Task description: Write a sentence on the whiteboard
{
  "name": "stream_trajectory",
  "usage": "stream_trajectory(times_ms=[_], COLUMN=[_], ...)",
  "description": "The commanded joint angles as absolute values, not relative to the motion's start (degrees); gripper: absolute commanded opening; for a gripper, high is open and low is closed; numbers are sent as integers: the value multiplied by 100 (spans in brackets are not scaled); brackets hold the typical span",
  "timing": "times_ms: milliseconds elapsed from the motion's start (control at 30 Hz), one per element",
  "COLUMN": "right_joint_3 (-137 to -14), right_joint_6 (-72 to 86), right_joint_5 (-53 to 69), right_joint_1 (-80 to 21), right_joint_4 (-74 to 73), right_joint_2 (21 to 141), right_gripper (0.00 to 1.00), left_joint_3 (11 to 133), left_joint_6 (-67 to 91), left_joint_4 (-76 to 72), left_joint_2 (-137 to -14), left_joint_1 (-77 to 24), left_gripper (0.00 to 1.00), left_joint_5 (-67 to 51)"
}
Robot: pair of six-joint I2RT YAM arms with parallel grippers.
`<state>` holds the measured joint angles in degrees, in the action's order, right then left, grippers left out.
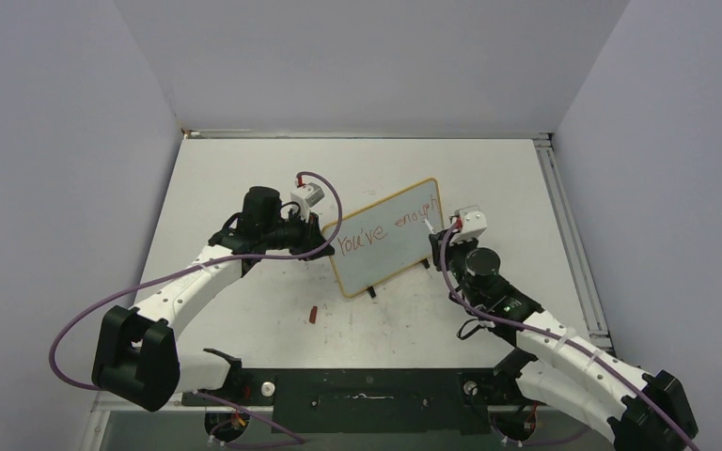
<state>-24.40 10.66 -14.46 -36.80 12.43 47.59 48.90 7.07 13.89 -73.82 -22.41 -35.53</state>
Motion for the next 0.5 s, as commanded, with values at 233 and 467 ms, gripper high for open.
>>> stream_trajectory(times_ms=[233,467], right_joint_3=[-2712,-2554], right_joint_6=[1271,1515], right_joint_5=[-842,-941], right_joint_1=[-5439,-6216], right_joint_4=[1297,2247], right_joint_2=[5353,6074], right_gripper=[5,5], left_joint_3=[4983,4992], left_joint_6=[615,615], left_joint_4=[1819,1819], left_joint_2=[-7394,-7401], left_joint_1=[-2250,-2251], left_gripper=[0,0], left_joint_5=[-3130,-3131])
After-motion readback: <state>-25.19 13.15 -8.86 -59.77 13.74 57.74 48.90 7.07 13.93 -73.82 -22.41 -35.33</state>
